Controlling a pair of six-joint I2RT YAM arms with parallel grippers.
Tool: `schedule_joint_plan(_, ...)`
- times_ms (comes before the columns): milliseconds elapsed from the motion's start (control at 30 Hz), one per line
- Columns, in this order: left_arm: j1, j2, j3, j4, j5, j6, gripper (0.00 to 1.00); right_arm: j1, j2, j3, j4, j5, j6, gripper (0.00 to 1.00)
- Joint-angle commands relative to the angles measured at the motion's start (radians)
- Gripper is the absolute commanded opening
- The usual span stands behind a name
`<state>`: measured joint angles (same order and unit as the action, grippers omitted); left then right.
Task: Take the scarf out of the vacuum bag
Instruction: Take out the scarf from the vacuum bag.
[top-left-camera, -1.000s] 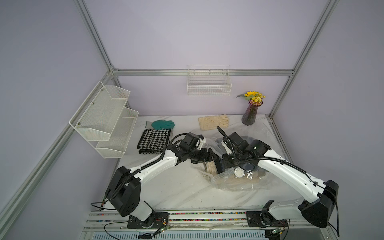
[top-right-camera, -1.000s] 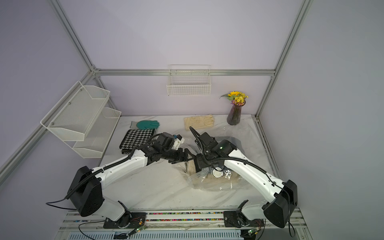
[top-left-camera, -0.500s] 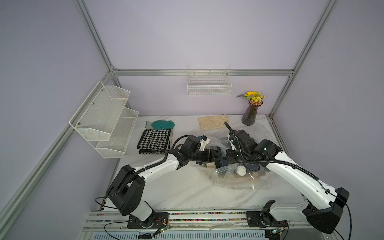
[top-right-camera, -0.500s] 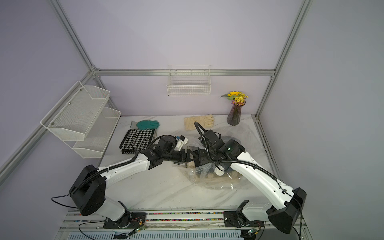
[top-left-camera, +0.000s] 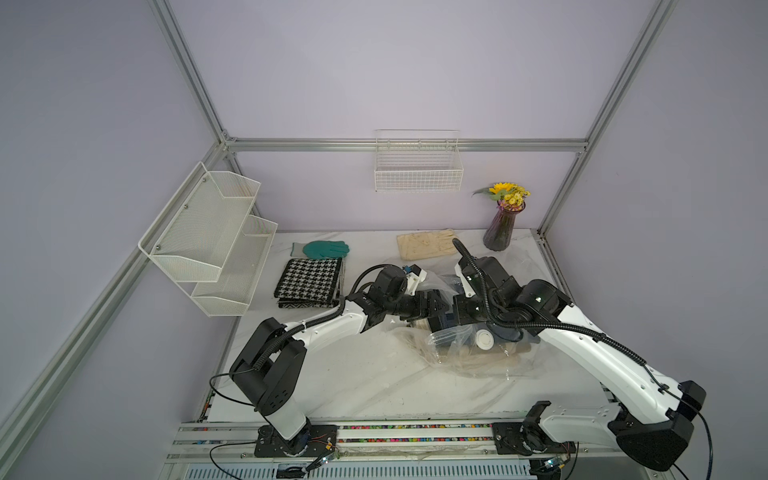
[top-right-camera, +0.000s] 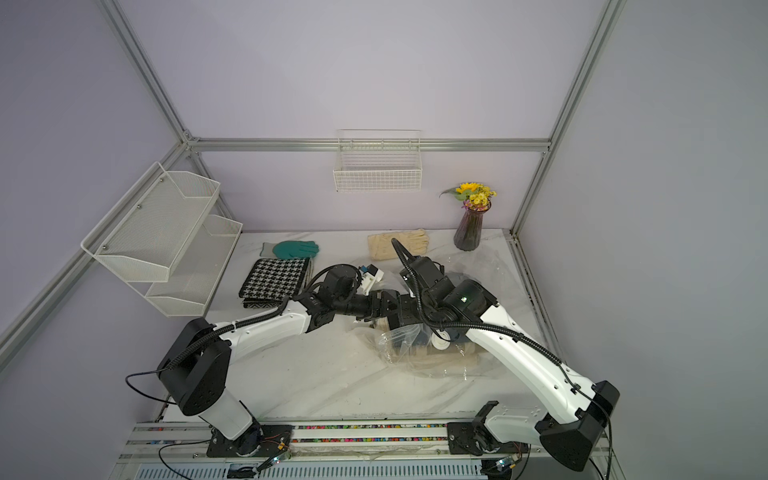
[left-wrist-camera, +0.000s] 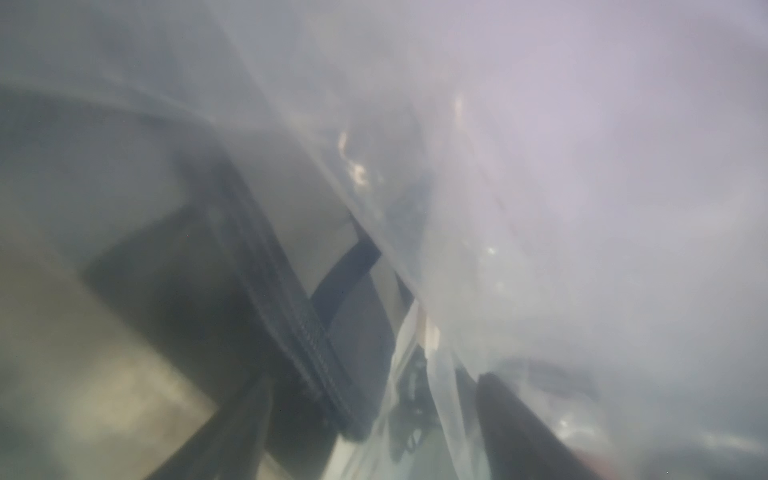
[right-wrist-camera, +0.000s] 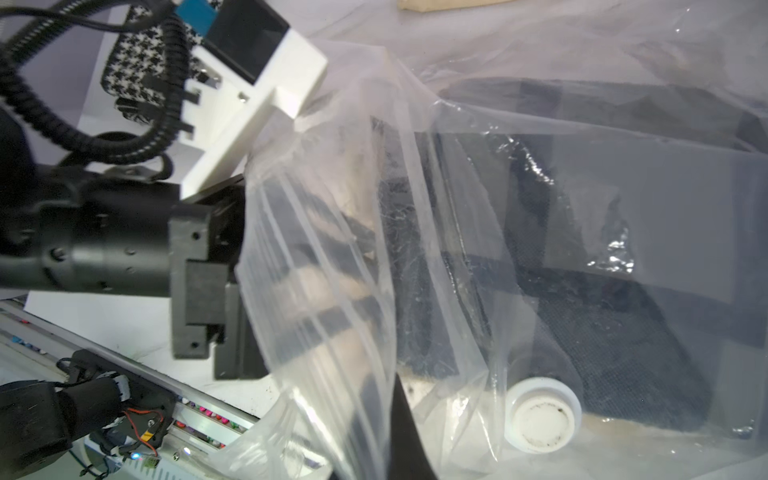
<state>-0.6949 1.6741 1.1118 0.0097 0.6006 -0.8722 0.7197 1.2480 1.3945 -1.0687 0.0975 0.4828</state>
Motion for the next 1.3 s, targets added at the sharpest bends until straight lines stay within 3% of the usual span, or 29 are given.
schedule_joint_plan(0,0.000,0.034,0.038,0.076,0.030,-0.004,0.78,-0.003,-0.027,0.012,0.016,-0.016,-0.022,0.06)
schedule_joint_plan(900,-0.003,0.221,0.125,0.043,0.059,0.017,0.78,-0.002,0.080,0.085,0.046,-0.080,-0.042,0.06)
schedule_joint_plan(1267,-0.037,0.301,0.253,-0.028,0.112,0.049,0.72,-0.002,0.104,0.100,0.060,-0.083,-0.043,0.05)
